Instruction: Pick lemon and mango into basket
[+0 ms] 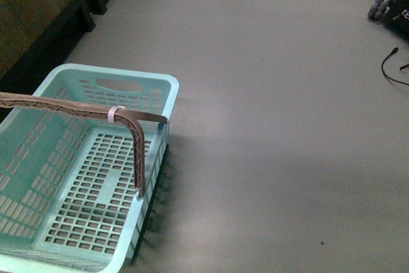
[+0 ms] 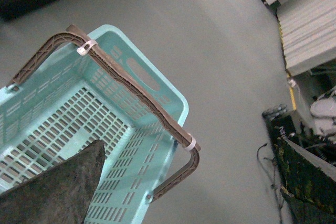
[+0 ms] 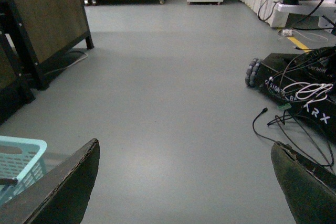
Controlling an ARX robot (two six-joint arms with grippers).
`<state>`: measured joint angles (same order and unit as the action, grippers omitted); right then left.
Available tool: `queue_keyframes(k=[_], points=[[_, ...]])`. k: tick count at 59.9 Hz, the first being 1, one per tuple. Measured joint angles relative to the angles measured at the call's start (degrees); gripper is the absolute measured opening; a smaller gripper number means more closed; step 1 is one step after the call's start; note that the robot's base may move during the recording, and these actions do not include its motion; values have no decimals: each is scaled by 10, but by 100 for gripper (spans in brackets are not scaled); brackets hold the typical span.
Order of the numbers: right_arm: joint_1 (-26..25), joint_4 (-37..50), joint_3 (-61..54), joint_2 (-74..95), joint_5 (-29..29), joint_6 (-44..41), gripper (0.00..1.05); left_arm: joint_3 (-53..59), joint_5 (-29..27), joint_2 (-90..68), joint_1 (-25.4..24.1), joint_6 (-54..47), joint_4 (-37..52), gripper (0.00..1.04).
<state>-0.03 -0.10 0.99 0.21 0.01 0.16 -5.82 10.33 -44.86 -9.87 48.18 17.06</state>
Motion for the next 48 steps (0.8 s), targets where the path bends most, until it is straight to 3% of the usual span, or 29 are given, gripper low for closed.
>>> queue_keyframes(k=[9,19,29,48], points=[[0,0,0,0,0,0,96,-32,-48,-246,6,55,159,98],[0,0,0,0,0,0,96,-94,-96,-489,43,123,250,98],[0,0,0,0,0,0,96,-182,-125,-619,82,174,261,98],[0,0,0,0,0,0,96,-290,-136,-706,135,207,256,98]])
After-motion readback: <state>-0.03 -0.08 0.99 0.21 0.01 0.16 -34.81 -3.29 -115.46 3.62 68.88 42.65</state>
